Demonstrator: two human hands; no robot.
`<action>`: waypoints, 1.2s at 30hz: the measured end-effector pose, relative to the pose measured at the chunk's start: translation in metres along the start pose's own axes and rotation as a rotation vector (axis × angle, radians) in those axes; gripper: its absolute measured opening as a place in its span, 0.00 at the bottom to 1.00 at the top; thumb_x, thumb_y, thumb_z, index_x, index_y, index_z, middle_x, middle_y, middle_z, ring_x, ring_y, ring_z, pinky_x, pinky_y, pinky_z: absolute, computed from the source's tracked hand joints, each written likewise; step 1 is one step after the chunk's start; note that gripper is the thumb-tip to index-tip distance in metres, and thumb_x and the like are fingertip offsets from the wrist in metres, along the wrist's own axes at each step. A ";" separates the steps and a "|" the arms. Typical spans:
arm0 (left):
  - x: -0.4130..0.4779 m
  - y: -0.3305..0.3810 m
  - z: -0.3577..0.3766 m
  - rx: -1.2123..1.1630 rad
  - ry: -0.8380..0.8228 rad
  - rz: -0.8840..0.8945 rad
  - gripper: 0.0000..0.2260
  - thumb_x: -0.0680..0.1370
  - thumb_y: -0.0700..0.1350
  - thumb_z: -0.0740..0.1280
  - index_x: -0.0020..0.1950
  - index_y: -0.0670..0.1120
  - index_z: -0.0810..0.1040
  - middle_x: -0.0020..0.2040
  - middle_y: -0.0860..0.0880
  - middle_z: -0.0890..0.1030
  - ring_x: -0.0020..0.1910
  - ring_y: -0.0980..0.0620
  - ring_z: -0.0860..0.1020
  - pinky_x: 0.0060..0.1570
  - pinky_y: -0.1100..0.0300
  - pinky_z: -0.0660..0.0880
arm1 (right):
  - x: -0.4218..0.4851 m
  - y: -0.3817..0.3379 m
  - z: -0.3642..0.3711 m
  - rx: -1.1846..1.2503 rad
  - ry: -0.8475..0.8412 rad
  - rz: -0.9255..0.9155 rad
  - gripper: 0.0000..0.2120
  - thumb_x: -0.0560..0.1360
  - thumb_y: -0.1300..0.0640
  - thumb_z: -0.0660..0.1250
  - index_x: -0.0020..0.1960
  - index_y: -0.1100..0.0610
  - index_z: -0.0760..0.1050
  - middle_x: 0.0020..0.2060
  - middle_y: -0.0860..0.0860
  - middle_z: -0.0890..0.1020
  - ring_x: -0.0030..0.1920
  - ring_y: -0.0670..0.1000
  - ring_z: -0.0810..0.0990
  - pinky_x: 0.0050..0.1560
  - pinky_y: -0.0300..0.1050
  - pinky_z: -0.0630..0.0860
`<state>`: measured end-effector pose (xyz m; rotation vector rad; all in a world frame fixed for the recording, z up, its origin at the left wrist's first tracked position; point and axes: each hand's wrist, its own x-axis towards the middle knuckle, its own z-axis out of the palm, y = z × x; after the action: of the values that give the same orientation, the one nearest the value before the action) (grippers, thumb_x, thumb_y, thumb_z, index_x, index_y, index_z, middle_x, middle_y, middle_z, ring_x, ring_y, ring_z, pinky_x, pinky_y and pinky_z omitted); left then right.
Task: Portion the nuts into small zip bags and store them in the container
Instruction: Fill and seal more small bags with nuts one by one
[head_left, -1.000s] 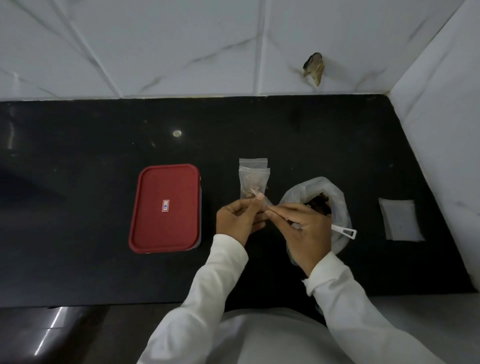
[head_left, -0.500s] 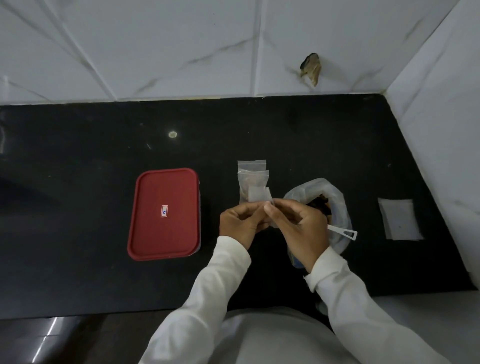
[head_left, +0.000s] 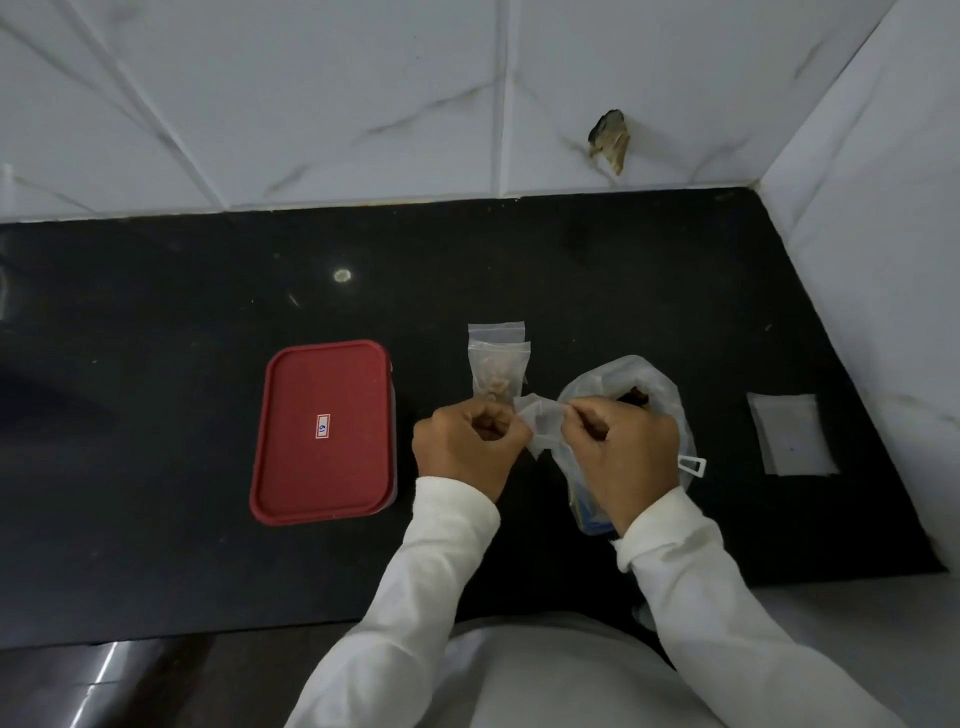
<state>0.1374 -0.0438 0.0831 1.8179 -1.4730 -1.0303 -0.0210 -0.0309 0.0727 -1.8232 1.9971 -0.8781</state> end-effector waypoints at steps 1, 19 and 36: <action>0.000 0.001 0.000 0.061 0.003 0.050 0.05 0.73 0.46 0.74 0.40 0.54 0.79 0.37 0.58 0.80 0.36 0.63 0.79 0.38 0.75 0.71 | 0.000 0.000 0.000 -0.017 -0.003 -0.014 0.06 0.74 0.56 0.70 0.39 0.55 0.81 0.31 0.48 0.80 0.31 0.45 0.78 0.39 0.42 0.78; 0.025 -0.021 0.034 -0.063 -0.270 0.216 0.24 0.68 0.48 0.79 0.60 0.57 0.72 0.59 0.57 0.75 0.59 0.57 0.75 0.60 0.57 0.76 | 0.013 -0.023 -0.033 0.021 -0.071 -0.143 0.05 0.72 0.61 0.73 0.43 0.55 0.78 0.33 0.43 0.76 0.31 0.39 0.75 0.30 0.31 0.71; 0.016 -0.032 0.032 0.124 -0.247 0.418 0.27 0.69 0.53 0.77 0.64 0.55 0.70 0.59 0.58 0.72 0.60 0.56 0.72 0.59 0.50 0.75 | 0.026 -0.027 -0.042 -0.074 -0.408 -0.079 0.04 0.72 0.63 0.70 0.39 0.62 0.77 0.31 0.51 0.76 0.39 0.60 0.79 0.42 0.54 0.75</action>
<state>0.1285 -0.0516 0.0363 1.4056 -1.9988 -0.9900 -0.0288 -0.0462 0.1257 -1.9447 1.7296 -0.4097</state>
